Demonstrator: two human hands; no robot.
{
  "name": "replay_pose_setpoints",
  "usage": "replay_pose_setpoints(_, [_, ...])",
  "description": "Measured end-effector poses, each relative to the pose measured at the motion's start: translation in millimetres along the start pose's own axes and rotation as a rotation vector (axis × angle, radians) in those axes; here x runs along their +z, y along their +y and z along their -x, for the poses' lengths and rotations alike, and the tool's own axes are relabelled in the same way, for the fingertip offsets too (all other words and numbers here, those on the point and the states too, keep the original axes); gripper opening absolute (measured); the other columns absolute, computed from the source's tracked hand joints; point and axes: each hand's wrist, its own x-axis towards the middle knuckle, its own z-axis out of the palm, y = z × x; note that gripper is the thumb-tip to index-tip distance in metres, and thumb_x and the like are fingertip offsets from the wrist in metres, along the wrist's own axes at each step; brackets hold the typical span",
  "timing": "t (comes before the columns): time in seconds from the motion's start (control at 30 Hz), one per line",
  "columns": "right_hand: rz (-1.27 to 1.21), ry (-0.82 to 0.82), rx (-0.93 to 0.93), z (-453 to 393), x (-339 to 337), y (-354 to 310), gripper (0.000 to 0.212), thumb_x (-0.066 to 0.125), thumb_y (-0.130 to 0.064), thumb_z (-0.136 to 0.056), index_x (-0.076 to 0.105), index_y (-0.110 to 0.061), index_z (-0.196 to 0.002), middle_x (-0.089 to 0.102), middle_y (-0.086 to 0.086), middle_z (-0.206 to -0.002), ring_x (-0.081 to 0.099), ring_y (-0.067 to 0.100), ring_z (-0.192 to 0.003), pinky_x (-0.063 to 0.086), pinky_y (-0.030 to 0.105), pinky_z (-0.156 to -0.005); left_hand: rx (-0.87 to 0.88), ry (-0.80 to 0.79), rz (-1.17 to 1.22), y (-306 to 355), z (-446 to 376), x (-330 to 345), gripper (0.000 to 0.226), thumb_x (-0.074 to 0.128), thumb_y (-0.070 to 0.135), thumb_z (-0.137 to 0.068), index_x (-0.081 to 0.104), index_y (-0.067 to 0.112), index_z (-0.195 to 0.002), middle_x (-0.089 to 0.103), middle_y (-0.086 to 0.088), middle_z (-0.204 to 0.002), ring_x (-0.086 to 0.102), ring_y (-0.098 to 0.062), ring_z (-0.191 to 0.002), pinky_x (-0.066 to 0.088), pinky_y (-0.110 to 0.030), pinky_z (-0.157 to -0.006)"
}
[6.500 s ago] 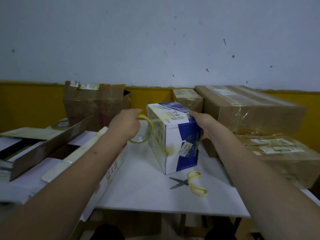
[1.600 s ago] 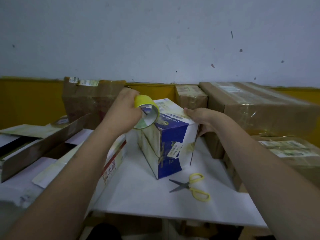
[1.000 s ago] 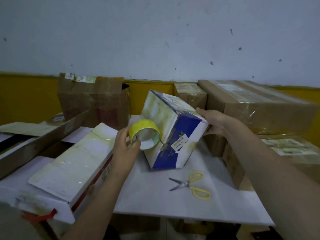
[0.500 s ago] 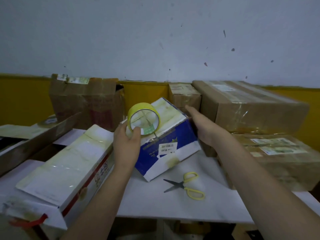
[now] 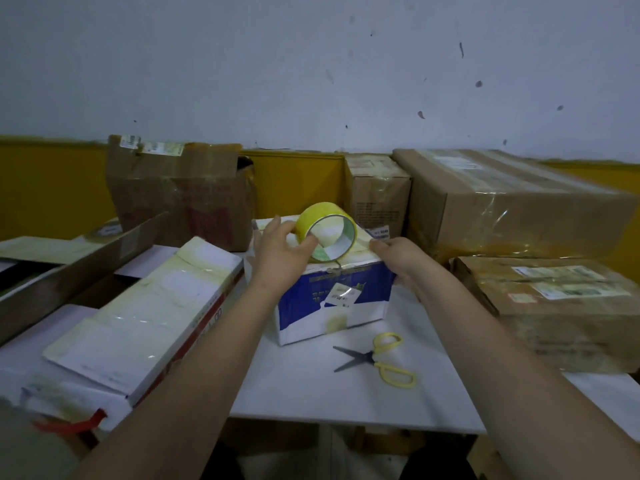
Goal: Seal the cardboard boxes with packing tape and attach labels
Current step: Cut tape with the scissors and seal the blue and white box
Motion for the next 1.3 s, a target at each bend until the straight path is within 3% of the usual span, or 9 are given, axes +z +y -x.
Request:
replay_pose_setpoints(0.1, [0.035,0.003,0.051,3.7,1.1,-3.4,0.038,0.049,-0.039,-0.103,0.055,-0.007,-0.122,0.067,0.012,-0.107,0.064,0.020,-0.080,0.053,0.031,-0.061,0.057,0.068,-0.006,2.1,1.4,-44.8,0.030,0.066,0.035,-0.091,0.069,0.009,-0.106,0.031,0.000,-0.162,0.031,-0.019,-0.146,0.028,-0.033,-0.114])
replay_pose_setpoints(0.2, [0.032,-0.004,0.063,5.8,2.7,-5.4,0.040,0.046,-0.039,-0.104,0.053,-0.006,-0.126,0.066,0.011,-0.103,0.063,0.019,-0.077,0.050,0.030,-0.057,0.130,-0.115,-0.248,-7.9,6.2,-89.8,0.008,0.068,0.030,-0.091,0.063,0.024,-0.094,0.031,0.001,-0.162,0.030,-0.017,-0.147,0.029,-0.036,-0.112])
replay_pose_setpoints(0.33, [0.035,-0.001,0.085,9.8,2.7,-4.5,0.041,0.045,-0.042,-0.104,0.052,-0.008,-0.125,0.064,0.006,-0.092,0.062,0.018,-0.075,0.047,0.030,-0.054,0.248,-0.231,-0.427,-2.0,7.5,-98.8,0.030,0.067,0.025,-0.091,0.060,0.017,-0.120,0.036,-0.004,-0.158,0.035,-0.021,-0.142,0.032,-0.036,-0.111])
replay_pose_setpoints(0.6, [0.008,0.026,0.084,0.4,1.9,0.2,0.038,0.045,-0.041,-0.104,0.054,-0.009,-0.123,0.066,0.010,-0.099,0.063,0.021,-0.078,0.052,0.035,-0.060,0.199,-0.303,-0.849,-34.8,19.3,-101.7,0.014,0.055,0.005,-0.092,0.044,0.013,-0.092,0.046,-0.007,-0.096,0.055,-0.035,-0.096,0.040,-0.039,-0.076])
replay_pose_setpoints(0.73, [0.006,0.058,0.080,-7.8,-10.7,8.1,0.032,0.047,-0.043,-0.103,0.058,-0.013,-0.110,0.070,0.012,-0.108,0.066,0.027,-0.094,0.055,0.049,-0.093,0.133,-0.286,-0.793,-37.5,22.8,-61.1,0.031,0.054,0.000,-0.090,0.046,0.006,-0.120,0.051,-0.017,-0.118,0.058,-0.036,-0.103,0.046,-0.042,-0.081])
replay_pose_setpoints(0.87, [-0.051,-0.002,0.121,-2.2,-19.1,5.8,0.035,0.047,-0.043,-0.103,0.056,-0.017,-0.124,0.068,0.007,-0.109,0.064,0.025,-0.100,0.053,0.046,-0.085,0.119,-0.265,-0.721,-32.1,18.2,-47.0,0.039,0.051,0.000,-0.092,0.045,0.008,-0.131,0.050,-0.016,-0.127,0.058,-0.034,-0.108,0.044,-0.036,-0.082])
replay_pose_setpoints(1.03, [-0.204,-0.107,0.240,6.9,-22.6,8.6,0.031,0.050,-0.048,-0.101,0.058,-0.019,-0.110,0.070,0.010,-0.104,0.067,0.029,-0.095,0.055,0.056,-0.075,0.140,-0.053,-0.180,-66.1,35.5,-41.4,0.039,0.052,-0.011,-0.083,0.054,0.017,-0.110,0.055,-0.006,-0.108,0.055,-0.027,-0.104,0.033,-0.020,-0.072])
replay_pose_setpoints(1.17, [-0.365,-0.094,0.203,3.8,-32.1,22.1,0.032,0.054,-0.044,-0.099,0.063,-0.020,-0.117,0.075,0.011,-0.106,0.070,0.031,-0.100,0.056,0.059,-0.082,-0.136,0.200,0.471,-62.8,65.3,-18.9,0.030,0.063,0.009,-0.090,0.057,0.026,-0.114,0.063,0.015,-0.101,0.061,-0.012,-0.099,0.044,-0.008,-0.076])
replay_pose_setpoints(1.3, [-0.441,-0.101,0.211,5.4,-21.3,30.1,0.032,0.052,-0.041,-0.101,0.063,-0.021,-0.123,0.073,0.012,-0.113,0.070,0.030,-0.104,0.054,0.056,-0.093,-0.413,0.116,0.973,-33.4,50.3,-0.5,0.036,0.069,0.034,-0.084,0.068,0.025,-0.119,0.072,-0.006,-0.117,0.069,-0.028,-0.108,0.056,-0.049,-0.095])
